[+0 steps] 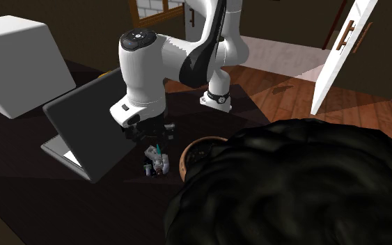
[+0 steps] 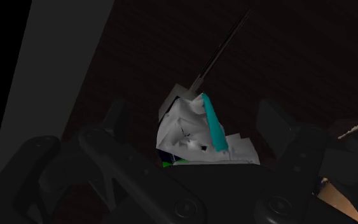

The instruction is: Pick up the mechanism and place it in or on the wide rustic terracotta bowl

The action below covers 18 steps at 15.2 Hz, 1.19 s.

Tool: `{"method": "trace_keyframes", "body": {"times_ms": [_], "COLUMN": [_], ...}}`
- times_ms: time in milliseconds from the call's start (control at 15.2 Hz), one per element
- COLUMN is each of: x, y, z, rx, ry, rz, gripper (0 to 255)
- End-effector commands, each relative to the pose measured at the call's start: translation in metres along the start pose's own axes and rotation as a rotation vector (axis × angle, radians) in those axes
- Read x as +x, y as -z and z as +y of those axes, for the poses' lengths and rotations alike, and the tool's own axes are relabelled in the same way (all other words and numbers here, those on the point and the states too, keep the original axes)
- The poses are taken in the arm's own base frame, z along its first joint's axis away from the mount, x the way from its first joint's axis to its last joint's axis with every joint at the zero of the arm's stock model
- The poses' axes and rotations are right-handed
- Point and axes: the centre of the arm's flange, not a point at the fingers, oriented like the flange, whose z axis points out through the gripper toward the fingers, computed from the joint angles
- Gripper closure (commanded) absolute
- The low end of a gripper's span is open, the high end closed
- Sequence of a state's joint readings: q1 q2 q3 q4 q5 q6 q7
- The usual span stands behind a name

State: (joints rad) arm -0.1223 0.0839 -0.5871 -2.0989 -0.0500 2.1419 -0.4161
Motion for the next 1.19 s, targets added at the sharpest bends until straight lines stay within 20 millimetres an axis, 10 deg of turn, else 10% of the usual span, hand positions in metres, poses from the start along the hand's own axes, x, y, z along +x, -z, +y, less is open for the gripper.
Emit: {"method": "trace_keyframes", "body": {"times_ms": [0,660,726,1122], "x": [-0.001,-0.001,-0.001,-0.001], "y": [-0.011,-0.024,-0.024,-0.024], "z": [0.002,0.002,0.002,0.002], "rx": [0.008,0.008,0.008,0.008], "ry": [0.001,0.001,0.001,0.001], "rz": [0.004,0.004,0.004,0.004], "gripper": [0,0,255,255]}}
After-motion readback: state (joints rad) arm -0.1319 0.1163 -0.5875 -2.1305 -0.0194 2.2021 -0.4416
